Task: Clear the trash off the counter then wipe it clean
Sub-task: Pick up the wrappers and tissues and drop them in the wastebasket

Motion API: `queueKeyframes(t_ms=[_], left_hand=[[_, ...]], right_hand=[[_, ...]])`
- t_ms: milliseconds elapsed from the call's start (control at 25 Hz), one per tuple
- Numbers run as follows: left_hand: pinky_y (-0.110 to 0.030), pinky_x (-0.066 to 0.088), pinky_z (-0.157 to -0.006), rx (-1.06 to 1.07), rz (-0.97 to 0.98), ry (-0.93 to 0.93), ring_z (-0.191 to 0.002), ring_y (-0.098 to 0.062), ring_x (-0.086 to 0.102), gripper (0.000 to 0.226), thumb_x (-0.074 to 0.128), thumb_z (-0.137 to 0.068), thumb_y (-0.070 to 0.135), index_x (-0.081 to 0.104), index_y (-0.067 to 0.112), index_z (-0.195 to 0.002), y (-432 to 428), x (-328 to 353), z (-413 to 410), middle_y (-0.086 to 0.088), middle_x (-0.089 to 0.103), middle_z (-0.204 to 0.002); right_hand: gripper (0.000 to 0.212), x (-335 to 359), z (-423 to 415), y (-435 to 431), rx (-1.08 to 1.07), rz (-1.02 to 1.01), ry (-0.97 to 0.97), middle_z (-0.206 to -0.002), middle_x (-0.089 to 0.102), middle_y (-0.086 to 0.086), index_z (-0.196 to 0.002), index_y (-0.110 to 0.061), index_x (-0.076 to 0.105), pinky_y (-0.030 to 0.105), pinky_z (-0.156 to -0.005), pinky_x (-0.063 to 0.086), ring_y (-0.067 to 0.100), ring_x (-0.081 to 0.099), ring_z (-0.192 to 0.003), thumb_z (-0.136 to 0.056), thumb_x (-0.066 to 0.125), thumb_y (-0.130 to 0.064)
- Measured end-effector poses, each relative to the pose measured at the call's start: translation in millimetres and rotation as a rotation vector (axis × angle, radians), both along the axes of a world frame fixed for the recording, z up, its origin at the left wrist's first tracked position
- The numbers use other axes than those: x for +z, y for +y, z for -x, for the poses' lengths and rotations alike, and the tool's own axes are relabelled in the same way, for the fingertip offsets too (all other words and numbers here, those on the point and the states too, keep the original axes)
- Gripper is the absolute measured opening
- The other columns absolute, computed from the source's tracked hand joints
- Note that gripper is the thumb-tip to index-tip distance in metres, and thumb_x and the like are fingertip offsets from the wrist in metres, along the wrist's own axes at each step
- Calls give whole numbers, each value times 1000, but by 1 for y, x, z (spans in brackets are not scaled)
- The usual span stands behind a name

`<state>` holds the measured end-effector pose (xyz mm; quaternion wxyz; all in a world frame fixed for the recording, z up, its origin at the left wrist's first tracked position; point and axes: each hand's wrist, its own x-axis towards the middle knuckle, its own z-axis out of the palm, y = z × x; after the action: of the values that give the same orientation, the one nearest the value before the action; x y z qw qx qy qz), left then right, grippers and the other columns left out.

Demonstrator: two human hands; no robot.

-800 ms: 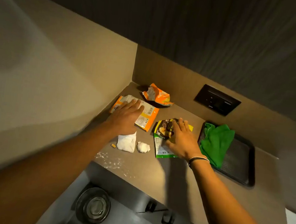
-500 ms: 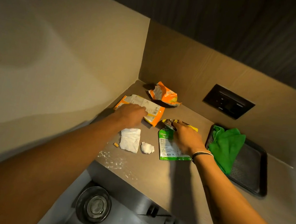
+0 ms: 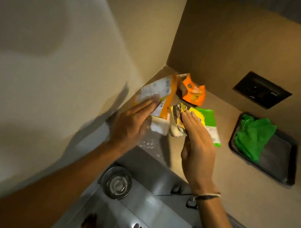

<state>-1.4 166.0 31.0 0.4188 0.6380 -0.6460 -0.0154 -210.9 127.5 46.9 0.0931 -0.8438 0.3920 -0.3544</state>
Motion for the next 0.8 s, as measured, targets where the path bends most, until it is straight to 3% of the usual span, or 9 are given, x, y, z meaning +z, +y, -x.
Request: queueKeyframes(t_ms=[120, 240, 320, 400, 440, 520, 640, 720, 800], left_hand=[[-10, 46, -93, 154, 33, 226, -112, -24, 71, 45, 39, -111, 15, 54, 5, -152, 101, -26, 4, -13, 66, -148], [-21, 52, -107, 241, -65, 328, -126, -24, 70, 56, 44, -103, -2, 52, 17, -155, 188, -69, 11, -11, 68, -146], [-25, 53, -108, 292, -227, 388, -126, -24, 69, 64, 57, -95, -12, 53, 14, -153, 226, -105, 13, -16, 72, -139], [-7, 45, -105, 336, -378, 406, -118, -24, 70, 64, 62, -92, -15, 54, 7, -151, 244, -150, 12, -16, 74, -135], [-3, 42, -104, 356, -424, 419, -117, -24, 71, 57, 59, -95, -11, 54, 6, -150, 246, -175, 11, -12, 73, -136], [-11, 48, -101, 380, -510, 458, -114, -31, 74, 46, 55, -103, -2, 58, 8, -148, 239, -225, 6, -15, 75, -132], [-36, 60, -101, 445, -657, 497, -114, -31, 75, 39, 56, -107, 7, 64, 11, -145, 215, -302, -4, -15, 78, -128], [-33, 60, -96, 469, -716, 487, -108, -31, 76, 32, 59, -107, 13, 71, 9, -137, 200, -355, -12, -16, 80, -120], [-30, 56, -90, 476, -785, 519, -103, -32, 76, 29, 60, -108, 24, 76, 8, -127, 183, -406, -17, -16, 81, -113]], right_hand=[[43, -25, -21, 81, 133, -8, -122, -157, 56, 7, -146, -8, 59, 41, -122, 44, 23, 50, -150, -106, 45, -5], [37, -71, -30, 146, 251, -57, -126, -151, 62, 7, -140, -8, 64, 42, -114, 51, 22, 58, -142, -108, 47, -6], [32, -115, -33, 176, 257, -185, -43, -146, 66, 8, -137, -8, 68, 43, -110, 56, 21, 62, -138, -109, 51, -8], [38, -164, -35, 191, 220, -387, 105, -148, 63, 8, -138, -9, 66, 45, -112, 56, 24, 63, -137, -101, 63, -1], [51, -187, -38, 193, 198, -511, 177, -150, 60, 7, -141, -9, 64, 46, -114, 54, 26, 62, -138, -93, 70, 6], [66, -230, -50, 190, 176, -709, 247, -153, 59, 8, -147, -11, 58, 47, -119, 48, 29, 58, -141, -87, 69, 15], [61, -301, -71, 173, 112, -907, 325, -154, 57, 8, -154, -18, 49, 33, -121, 43, 27, 56, -141, -98, 56, 5], [56, -355, -83, 160, 68, -1025, 378, -150, 59, 9, -156, -21, 45, 29, -111, 47, 28, 60, -135, -103, 54, -5], [57, -409, -92, 151, 42, -1018, 384, -143, 63, 11, -156, -23, 43, 31, -103, 51, 29, 64, -127, -103, 54, -6]])
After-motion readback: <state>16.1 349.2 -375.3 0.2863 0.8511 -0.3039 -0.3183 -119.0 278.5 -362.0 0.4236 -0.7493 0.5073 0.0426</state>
